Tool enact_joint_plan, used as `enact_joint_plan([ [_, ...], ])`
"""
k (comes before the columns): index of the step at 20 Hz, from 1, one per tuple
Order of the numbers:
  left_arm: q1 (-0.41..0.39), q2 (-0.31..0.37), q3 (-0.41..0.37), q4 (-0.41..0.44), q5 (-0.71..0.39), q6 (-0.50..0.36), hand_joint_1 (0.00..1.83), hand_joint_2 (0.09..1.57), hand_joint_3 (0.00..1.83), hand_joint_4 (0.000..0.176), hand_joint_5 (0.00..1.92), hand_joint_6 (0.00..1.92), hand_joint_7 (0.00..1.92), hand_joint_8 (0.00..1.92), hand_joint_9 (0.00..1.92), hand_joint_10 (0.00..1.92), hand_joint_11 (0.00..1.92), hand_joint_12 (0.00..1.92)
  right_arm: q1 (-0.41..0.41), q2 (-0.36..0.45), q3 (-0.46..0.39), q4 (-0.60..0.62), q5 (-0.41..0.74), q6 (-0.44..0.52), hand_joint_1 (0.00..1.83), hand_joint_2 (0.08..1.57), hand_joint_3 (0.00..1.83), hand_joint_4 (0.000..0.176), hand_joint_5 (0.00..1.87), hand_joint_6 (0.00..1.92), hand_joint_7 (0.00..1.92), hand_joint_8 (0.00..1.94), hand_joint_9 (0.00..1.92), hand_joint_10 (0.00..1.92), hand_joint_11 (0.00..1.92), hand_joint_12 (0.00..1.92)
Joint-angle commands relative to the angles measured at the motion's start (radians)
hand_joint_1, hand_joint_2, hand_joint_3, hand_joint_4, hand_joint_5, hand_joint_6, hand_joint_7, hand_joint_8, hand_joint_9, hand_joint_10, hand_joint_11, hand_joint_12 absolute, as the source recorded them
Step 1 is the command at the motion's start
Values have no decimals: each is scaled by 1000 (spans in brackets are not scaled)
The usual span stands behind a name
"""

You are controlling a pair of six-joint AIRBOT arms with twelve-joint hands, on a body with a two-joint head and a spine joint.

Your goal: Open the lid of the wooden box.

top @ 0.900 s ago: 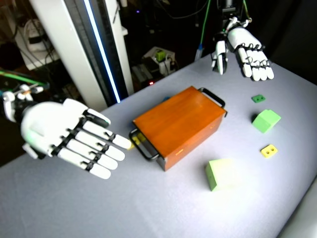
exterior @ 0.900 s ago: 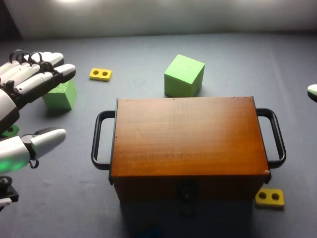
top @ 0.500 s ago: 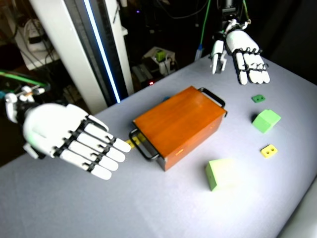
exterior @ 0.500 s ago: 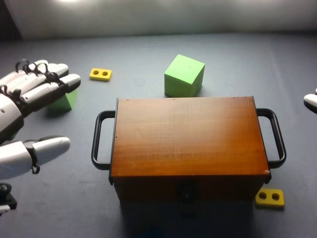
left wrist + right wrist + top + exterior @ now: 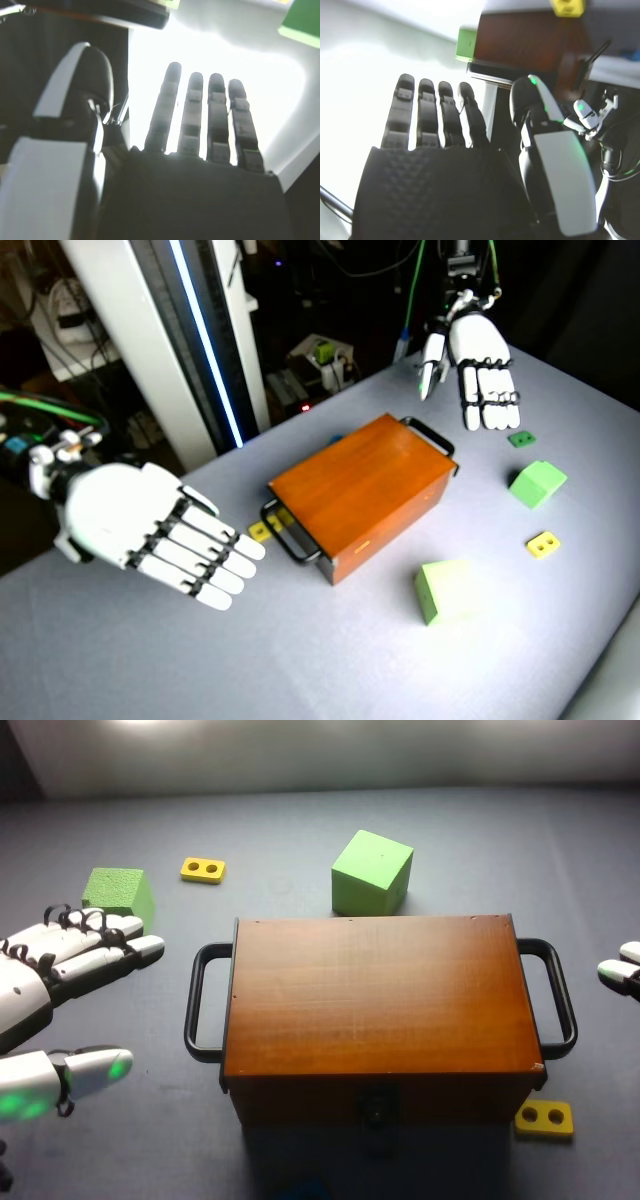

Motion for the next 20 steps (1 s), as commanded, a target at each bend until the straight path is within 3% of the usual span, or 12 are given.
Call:
enact_joint_plan([
  [1, 0, -2, 0, -7, -95, -9, 215, 1378, 0, 0, 124, 9, 7, 2, 0, 0, 0, 0, 11, -2, 6, -5, 95, 2, 537, 1384, 1, 0, 96, 5, 0, 0, 0, 0, 0, 0],
  [7, 8, -28, 9, 34, -38, -50, 241, 1390, 3, 0, 118, 2, 0, 0, 0, 0, 0, 0, 50, -35, 30, -29, 7, 2, 564, 1385, 0, 0, 87, 3, 0, 0, 0, 0, 0, 0],
  [14, -6, -49, 21, 83, -1, -80, 77, 1397, 2, 0, 87, 0, 0, 0, 0, 0, 0, 0, 101, -68, 55, -69, -69, 2, 492, 1384, 0, 0, 80, 0, 0, 0, 0, 0, 0, 1],
  [20, -37, -76, 34, 151, 9, -131, 72, 1396, 0, 0, 92, 6, 0, 0, 0, 0, 0, 0, 132, -84, 63, -95, -92, 5, 542, 1383, 0, 0, 82, 7, 4, 1, 0, 0, 0, 0],
])
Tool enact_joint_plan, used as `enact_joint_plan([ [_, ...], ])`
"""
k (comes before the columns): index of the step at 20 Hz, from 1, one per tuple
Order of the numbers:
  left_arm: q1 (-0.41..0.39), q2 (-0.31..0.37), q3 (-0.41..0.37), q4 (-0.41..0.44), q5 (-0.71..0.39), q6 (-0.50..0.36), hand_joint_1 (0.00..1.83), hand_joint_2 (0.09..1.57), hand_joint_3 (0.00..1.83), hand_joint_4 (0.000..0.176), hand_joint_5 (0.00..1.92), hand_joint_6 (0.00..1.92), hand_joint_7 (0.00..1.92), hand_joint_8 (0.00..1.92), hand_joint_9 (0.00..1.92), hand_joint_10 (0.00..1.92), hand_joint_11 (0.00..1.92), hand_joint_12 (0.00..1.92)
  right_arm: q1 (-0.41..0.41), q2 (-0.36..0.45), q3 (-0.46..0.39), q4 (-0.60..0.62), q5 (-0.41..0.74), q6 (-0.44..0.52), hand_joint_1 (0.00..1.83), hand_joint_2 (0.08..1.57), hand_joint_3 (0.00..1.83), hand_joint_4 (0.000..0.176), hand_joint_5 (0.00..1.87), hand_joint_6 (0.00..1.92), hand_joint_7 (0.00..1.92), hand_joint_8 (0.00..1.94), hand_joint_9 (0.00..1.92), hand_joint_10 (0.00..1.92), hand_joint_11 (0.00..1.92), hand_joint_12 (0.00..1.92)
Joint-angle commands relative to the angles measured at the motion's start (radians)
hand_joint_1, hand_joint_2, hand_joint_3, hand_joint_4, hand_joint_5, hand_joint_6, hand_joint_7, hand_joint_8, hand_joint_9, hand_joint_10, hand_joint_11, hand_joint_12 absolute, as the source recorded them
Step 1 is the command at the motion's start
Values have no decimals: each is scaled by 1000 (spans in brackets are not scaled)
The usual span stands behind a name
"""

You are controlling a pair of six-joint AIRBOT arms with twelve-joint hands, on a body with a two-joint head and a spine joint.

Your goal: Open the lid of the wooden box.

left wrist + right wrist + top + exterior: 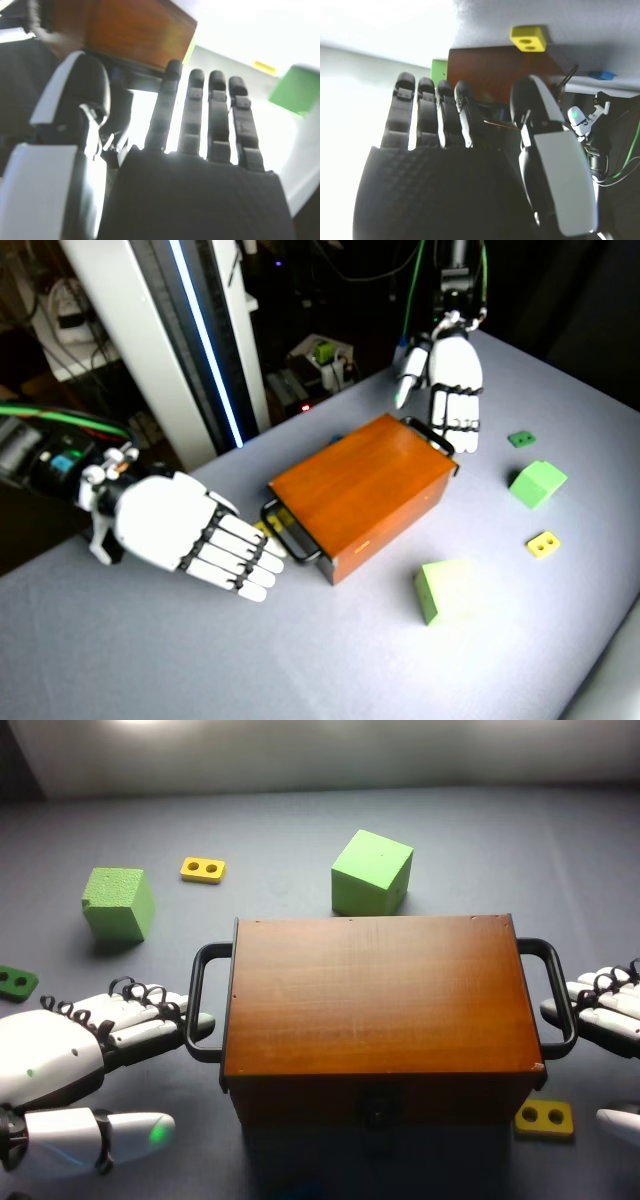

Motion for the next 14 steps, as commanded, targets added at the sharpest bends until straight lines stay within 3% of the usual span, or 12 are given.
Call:
enact_joint_plan([
  [1, -13, -2, 4, -7, -128, -18, 40, 1404, 4, 5, 54, 1, 0, 0, 0, 0, 0, 0, 18, 0, 1, -30, 124, 10, 523, 1386, 1, 0, 85, 7, 1, 0, 0, 0, 0, 0],
  [10, -18, 50, -35, -3, -263, 7, 0, 1443, 9, 0, 11, 0, 0, 0, 0, 0, 0, 0, 18, 46, -31, -61, 265, 36, 450, 1384, 0, 0, 38, 0, 0, 0, 0, 0, 0, 0],
  [14, -41, 67, -35, -27, -298, 45, 81, 1436, 1, 0, 87, 17, 0, 0, 0, 0, 0, 0, 18, 63, -36, -57, 331, 36, 366, 1412, 8, 0, 2, 0, 0, 0, 0, 0, 0, 0],
])
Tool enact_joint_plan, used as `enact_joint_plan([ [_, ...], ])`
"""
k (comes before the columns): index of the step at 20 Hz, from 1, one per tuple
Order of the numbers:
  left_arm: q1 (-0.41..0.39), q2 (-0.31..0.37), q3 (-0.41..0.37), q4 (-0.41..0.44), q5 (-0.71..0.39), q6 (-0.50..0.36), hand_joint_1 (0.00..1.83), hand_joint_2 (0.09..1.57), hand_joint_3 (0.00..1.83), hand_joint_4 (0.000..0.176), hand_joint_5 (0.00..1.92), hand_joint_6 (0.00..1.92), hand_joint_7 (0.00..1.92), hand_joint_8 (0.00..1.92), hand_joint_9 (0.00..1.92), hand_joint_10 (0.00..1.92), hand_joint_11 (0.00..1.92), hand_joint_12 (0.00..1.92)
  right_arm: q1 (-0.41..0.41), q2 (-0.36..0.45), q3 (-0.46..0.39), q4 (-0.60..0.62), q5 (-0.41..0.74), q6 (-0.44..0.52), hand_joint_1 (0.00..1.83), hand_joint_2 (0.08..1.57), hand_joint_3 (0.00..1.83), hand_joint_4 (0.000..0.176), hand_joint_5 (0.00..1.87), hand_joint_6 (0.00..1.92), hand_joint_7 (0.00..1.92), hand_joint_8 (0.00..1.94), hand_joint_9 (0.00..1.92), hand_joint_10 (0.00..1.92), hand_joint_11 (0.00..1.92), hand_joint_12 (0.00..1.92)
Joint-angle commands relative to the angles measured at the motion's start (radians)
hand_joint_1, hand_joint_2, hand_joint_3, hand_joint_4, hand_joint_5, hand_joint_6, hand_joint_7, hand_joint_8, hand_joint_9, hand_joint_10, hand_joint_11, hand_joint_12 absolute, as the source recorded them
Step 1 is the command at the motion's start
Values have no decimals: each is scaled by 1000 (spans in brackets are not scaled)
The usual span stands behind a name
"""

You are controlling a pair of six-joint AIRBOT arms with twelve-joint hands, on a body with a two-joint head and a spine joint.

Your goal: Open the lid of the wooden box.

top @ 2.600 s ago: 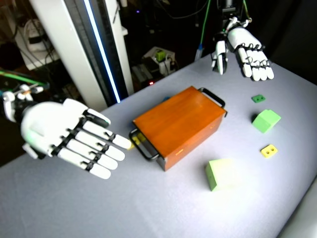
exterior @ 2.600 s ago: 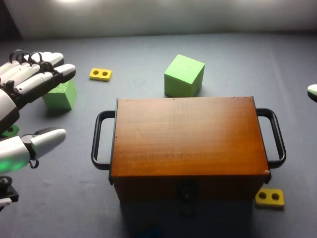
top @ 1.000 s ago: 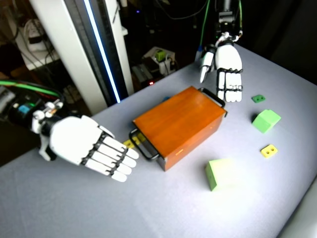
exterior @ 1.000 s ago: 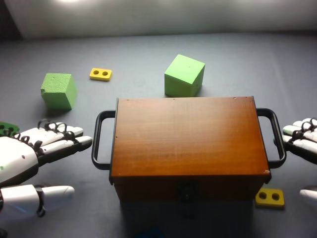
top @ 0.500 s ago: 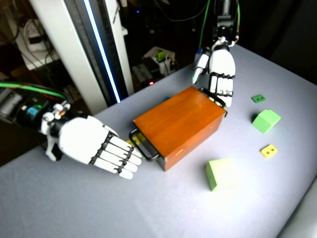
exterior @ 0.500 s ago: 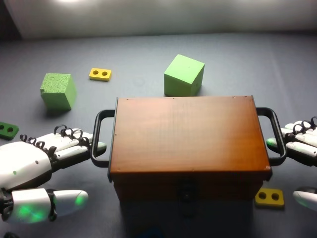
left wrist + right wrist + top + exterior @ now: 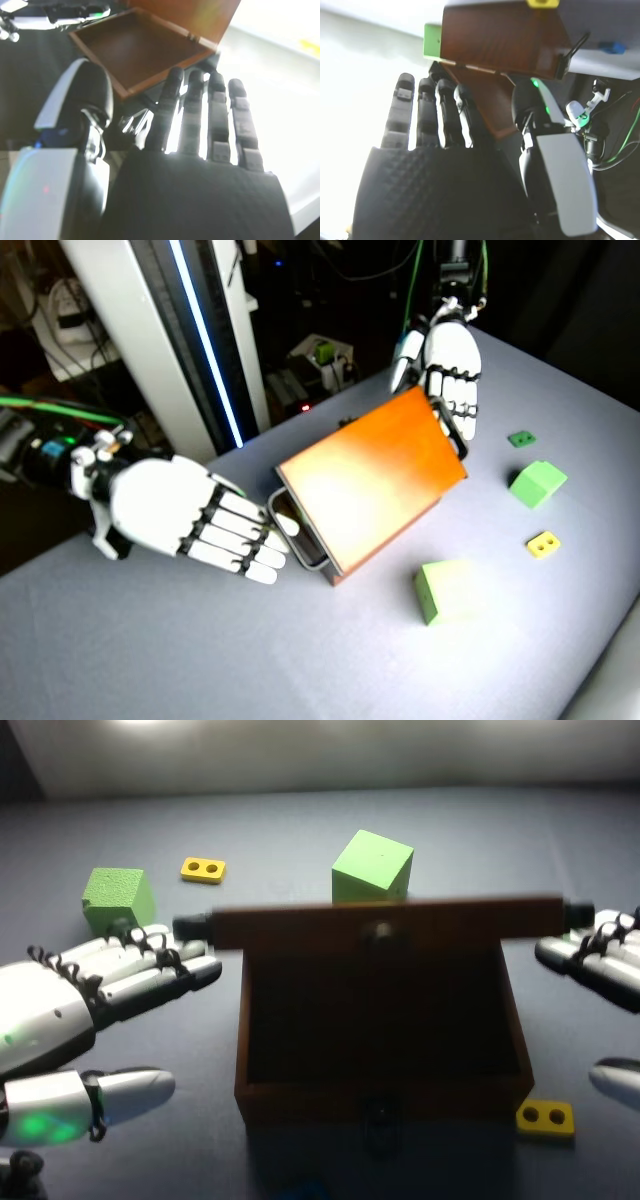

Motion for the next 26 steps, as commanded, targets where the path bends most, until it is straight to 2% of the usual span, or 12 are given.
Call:
enact_joint_plan([
  [1, -18, 9, 6, -42, -148, 8, 35, 1437, 2, 0, 85, 12, 0, 0, 0, 0, 0, 0, 12, 8, 4, 6, 161, 5, 362, 1415, 9, 0, 0, 0, 0, 0, 0, 0, 0, 0],
  [9, -106, -61, 78, -127, -168, 46, 251, 1433, 0, 0, 173, 10, 8, 0, 0, 0, 0, 0, 29, 1, 35, 94, 261, -16, 370, 1421, 5, 0, 7, 2, 0, 0, 0, 0, 0, 0],
  [15, -113, -66, 86, -174, -202, 75, 383, 1436, 2, 0, 15, 1, 0, 0, 0, 0, 11, 14, 51, -1, 46, 117, 307, -30, 674, 1448, 1, 0, 0, 0, 0, 0, 0, 0, 0, 0],
  [17, -113, -66, 85, -186, -221, 83, 344, 1444, 2, 0, 0, 0, 0, 0, 0, 0, 8, 18, 51, 4, 46, 120, 325, -30, 611, 1468, 8, 0, 0, 0, 0, 0, 0, 0, 0, 0],
  [18, -113, -66, 85, -191, -231, 87, 338, 1443, 0, 0, 0, 0, 0, 0, 0, 0, 1, 133, 51, 7, 45, 120, 335, -30, 514, 1479, 12, 0, 0, 0, 0, 0, 0, 0, 0, 0],
  [19, -113, -66, 85, -201, -246, 92, 361, 1439, 0, 0, 0, 0, 0, 0, 0, 0, 0, 53, 51, 13, 43, 120, 351, -30, 370, 1470, 8, 0, 0, 0, 0, 0, 0, 0, 0, 0],
  [21, -113, -66, 84, -214, -272, 97, 362, 1449, 4, 0, 0, 0, 0, 0, 0, 0, 0, 1, 51, 21, 38, 120, 371, -33, 175, 1450, 0, 44, 0, 0, 0, 0, 0, 0, 0, 0],
  [22, -113, -65, 84, -225, -296, 100, 170, 1462, 11, 1, 0, 0, 0, 0, 0, 0, 0, 0, 51, 30, 33, 120, 391, -37, 249, 1456, 0, 10, 0, 0, 0, 0, 0, 0, 0, 0],
  [23, -113, -65, 84, -232, -311, 102, 255, 1456, 2, 20, 0, 0, 0, 0, 0, 0, 0, 0, 50, 35, 30, 120, 405, -37, 206, 1460, 3, 22, 0, 0, 0, 0, 0, 0, 0, 0],
  [24, -112, -65, 84, -234, -318, 102, 255, 1456, 2, 20, 0, 0, 0, 0, 0, 0, 0, 0, 50, 39, 28, 119, 411, -37, 206, 1460, 3, 22, 0, 0, 0, 0, 0, 0, 0, 0],
  [25, -112, -65, 82, -243, -340, 103, 246, 1449, 0, 56, 0, 0, 0, 0, 0, 0, 0, 0, 50, 49, 25, 116, 423, -37, 159, 1393, 0, 35, 0, 0, 0, 0, 0, 0, 0, 0],
  [26, -109, -64, 80, -255, -360, 109, 222, 1439, 0, 69, 0, 0, 0, 0, 0, 0, 0, 0, 50, 58, 21, 109, 431, -37, 147, 1375, 0, 38, 0, 0, 0, 0, 0, 0, 0, 0],
])
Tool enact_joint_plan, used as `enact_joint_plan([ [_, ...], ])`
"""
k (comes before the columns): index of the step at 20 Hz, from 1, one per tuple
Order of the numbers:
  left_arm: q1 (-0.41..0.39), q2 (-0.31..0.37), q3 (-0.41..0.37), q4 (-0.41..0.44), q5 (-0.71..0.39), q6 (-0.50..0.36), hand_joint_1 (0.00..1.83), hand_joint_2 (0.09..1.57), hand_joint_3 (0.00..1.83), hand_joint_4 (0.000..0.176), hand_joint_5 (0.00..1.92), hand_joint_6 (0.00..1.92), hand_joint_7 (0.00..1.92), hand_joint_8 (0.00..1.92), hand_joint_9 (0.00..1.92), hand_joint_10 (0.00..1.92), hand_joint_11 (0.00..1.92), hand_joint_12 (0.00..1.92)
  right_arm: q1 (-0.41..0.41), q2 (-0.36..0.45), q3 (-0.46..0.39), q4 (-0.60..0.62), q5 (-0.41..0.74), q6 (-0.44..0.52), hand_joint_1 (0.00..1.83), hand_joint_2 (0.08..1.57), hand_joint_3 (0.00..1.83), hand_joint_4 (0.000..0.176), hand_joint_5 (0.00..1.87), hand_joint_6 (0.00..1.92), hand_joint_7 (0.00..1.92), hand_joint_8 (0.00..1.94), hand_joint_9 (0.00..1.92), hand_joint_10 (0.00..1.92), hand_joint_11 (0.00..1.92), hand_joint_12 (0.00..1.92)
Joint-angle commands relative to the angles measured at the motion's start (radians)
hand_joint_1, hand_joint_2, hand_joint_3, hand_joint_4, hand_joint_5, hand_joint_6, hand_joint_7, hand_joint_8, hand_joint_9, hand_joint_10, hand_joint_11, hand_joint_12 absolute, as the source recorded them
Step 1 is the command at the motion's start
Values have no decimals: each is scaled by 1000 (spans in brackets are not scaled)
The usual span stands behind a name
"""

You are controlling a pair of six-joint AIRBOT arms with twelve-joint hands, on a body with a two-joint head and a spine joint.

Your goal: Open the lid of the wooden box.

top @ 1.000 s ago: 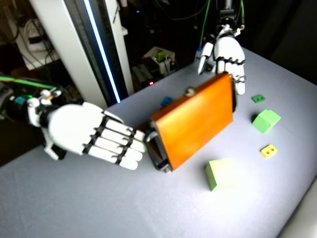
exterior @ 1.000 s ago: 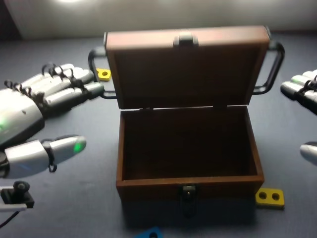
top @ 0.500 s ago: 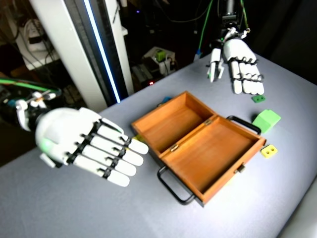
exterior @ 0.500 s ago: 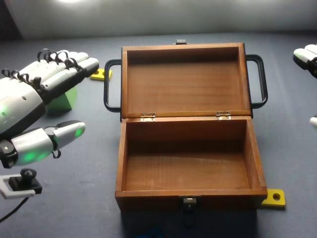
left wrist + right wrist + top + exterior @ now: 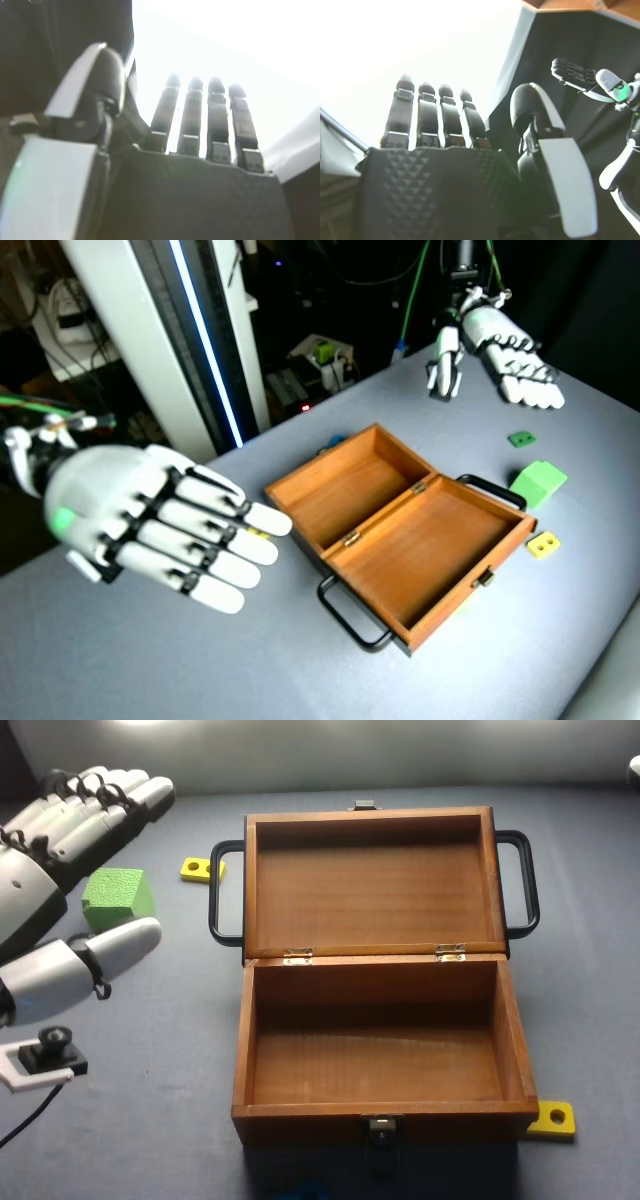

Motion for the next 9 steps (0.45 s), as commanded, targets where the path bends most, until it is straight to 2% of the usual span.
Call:
enact_joint_plan([
  [1, -4, 3, -2, -22, -157, 0, 223, 1466, 7, 54, 0, 0, 0, 0, 0, 0, 0, 0, 14, 16, -3, -10, 150, 2, 190, 1403, 0, 19, 0, 0, 0, 0, 0, 0, 0, 0],
  [2, -2, 6, -3, -25, -167, 1, 223, 1466, 7, 54, 0, 0, 0, 0, 0, 0, 0, 0, 14, 22, -5, -14, 157, 2, 190, 1403, 0, 19, 0, 0, 0, 0, 0, 0, 0, 0],
  [3, 1, 9, -6, -29, -180, 4, 188, 1475, 8, 54, 0, 0, 0, 0, 0, 0, 0, 0, 14, 30, -7, -20, 169, 2, 200, 1419, 0, 0, 0, 0, 0, 0, 0, 0, 0, 0],
  [5, 6, 16, -10, -40, -218, 6, 185, 1466, 0, 124, 0, 0, 0, 0, 0, 0, 0, 0, 14, 45, -14, -32, 201, 2, 163, 1430, 4, 0, 0, 0, 0, 0, 0, 0, 0, 0],
  [6, 8, 19, -12, -44, -233, 7, 114, 1483, 7, 120, 0, 0, 0, 0, 0, 0, 0, 0, 14, 50, -16, -35, 211, 2, 164, 1440, 8, 0, 0, 0, 0, 0, 0, 0, 2, 1],
  [7, 10, 22, -15, -47, -253, 12, 100, 1494, 11, 82, 0, 0, 0, 0, 0, 0, 0, 0, 14, 57, -20, -41, 225, 2, 159, 1428, 2, 0, 0, 0, 0, 0, 0, 0, 0, 0],
  [8, 13, 26, -20, -53, -273, 19, 19, 1497, 11, 64, 0, 0, 0, 0, 0, 0, 0, 0, 13, 61, -22, -44, 237, 2, 135, 1437, 6, 0, 0, 0, 0, 0, 0, 0, 0, 0],
  [9, 17, 29, -22, -57, -296, 19, 3, 1471, 0, 69, 0, 0, 0, 0, 0, 0, 0, 0, 13, 65, -23, -47, 244, 2, 127, 1431, 3, 0, 0, 0, 0, 0, 0, 0, 0, 0],
])
